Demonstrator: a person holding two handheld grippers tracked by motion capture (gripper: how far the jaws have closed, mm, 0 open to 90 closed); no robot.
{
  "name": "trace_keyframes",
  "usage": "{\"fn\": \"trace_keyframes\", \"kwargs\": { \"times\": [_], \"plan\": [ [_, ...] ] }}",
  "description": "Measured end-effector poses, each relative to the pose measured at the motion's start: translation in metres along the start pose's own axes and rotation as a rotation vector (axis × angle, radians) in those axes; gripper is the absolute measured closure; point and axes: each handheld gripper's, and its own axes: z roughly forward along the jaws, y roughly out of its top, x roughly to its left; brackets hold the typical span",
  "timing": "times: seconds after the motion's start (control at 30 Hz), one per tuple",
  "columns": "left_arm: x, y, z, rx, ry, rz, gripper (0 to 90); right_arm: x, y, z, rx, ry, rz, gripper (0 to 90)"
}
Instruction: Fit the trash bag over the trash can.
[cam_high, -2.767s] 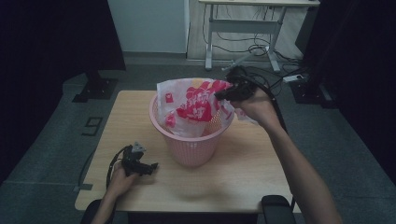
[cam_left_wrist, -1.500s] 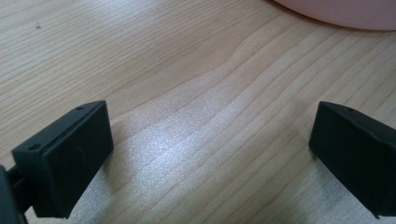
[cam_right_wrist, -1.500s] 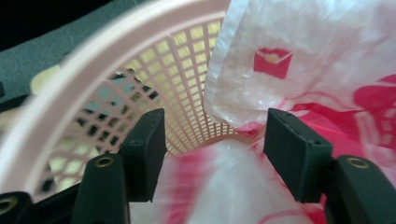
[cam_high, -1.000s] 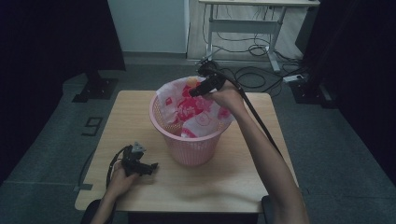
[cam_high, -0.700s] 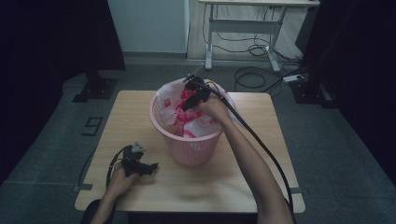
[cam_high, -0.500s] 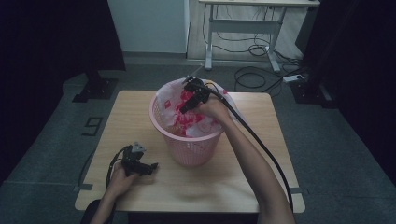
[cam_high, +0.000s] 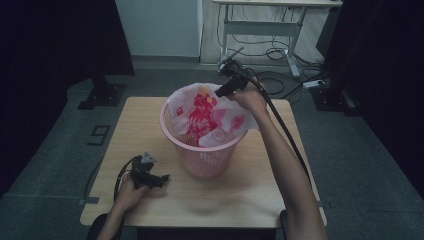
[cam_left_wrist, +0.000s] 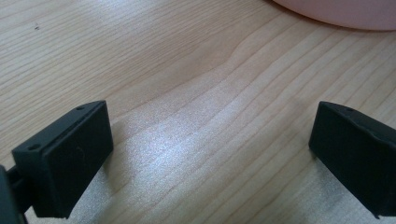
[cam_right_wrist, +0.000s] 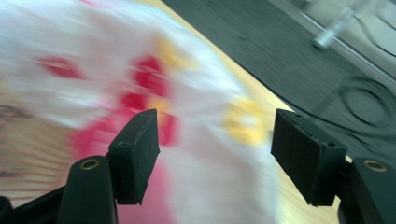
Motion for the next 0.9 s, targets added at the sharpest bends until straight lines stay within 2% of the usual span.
{"fn": "trace_keyframes", "kwargs": {
  "times": [0.07, 0.13, 0.17, 0.2, 0.23, 0.27, 0.3, 0.4, 0.43, 0.5, 0.53, 0.57, 0.63, 0.7, 0.73, 0.77, 0.83, 0.9],
  "plan": [
    [0.000, 0.000, 0.000, 0.000, 0.001, 0.000, 0.0, -0.009, -0.007, 0.008, 0.014, -0.014, 0.016, 35.1],
    [0.000, 0.000, 0.000, 0.000, 0.001, 0.000, 0.0, -0.012, -0.010, 0.011, 0.024, -0.011, 0.027, 38.4],
    [0.000, 0.000, 0.000, 0.001, 0.001, 0.000, 0.0, -0.017, -0.018, 0.019, 0.048, 0.000, 0.031, 48.3],
    [0.000, 0.000, 0.000, 0.000, 0.000, 0.000, 0.0, -0.018, -0.021, 0.021, 0.053, 0.006, 0.039, 53.8],
    [0.000, 0.000, 0.000, 0.000, 0.000, 0.000, 0.0, -0.019, -0.025, 0.022, 0.048, 0.021, 0.044, 58.7],
    [0.000, 0.000, 0.000, 0.000, 0.000, 0.000, 0.0, -0.019, -0.025, 0.022, 0.048, 0.021, 0.044, 58.7],
    [0.000, 0.000, 0.000, 0.001, 0.001, 0.000, 0.0, -0.021, -0.033, 0.021, 0.042, 0.048, 0.055, 64.1],
    [0.000, 0.000, 0.000, 0.001, 0.000, 0.000, 0.0, -0.023, -0.040, 0.016, 0.043, 0.066, 0.069, 64.3],
    [0.000, 0.000, 0.000, 0.001, 0.000, 0.000, 0.0, -0.023, -0.048, 0.008, 0.045, 0.074, 0.081, 66.2],
    [0.000, 0.000, 0.000, 0.001, 0.000, 0.000, 0.0, -0.023, -0.051, 0.005, 0.045, 0.078, 0.084, 66.6],
    [0.000, 0.000, 0.000, 0.000, 0.000, 0.000, 0.0, -0.021, -0.061, -0.006, 0.054, 0.078, 0.085, 67.1],
    [0.000, 0.000, 0.000, 0.000, 0.000, 0.000, 0.0, -0.021, -0.061, -0.006, 0.054, 0.078, 0.085, 67.1],
    [0.000, 0.000, 0.000, -0.001, 0.001, -0.002, 0.0, -0.019, -0.069, -0.020, 0.100, 0.097, 0.076, 62.6],
    [0.000, 0.000, 0.000, -0.001, 0.001, -0.002, 0.0, -0.021, -0.069, -0.027, 0.085, 0.094, 0.067, 49.3],
    [0.000, 0.000, 0.000, -0.001, 0.001, -0.002, 0.0, -0.021, -0.069, -0.027, 0.085, 0.094, 0.067, 49.3],
    [0.000, 0.000, 0.000, -0.001, 0.001, -0.001, 0.0, -0.025, -0.062, -0.031, 0.012, 0.068, 0.058, 36.5],
    [0.000, 0.000, 0.000, -0.001, 0.001, -0.001, 0.0, -0.027, -0.052, -0.027, -0.024, 0.056, 0.055, 32.8],
    [0.000, 0.000, 0.000, -0.001, 0.001, -0.002, 0.0, -0.028, -0.040, -0.016, -0.068, 0.076, 0.061, 29.7]
  ]
}}
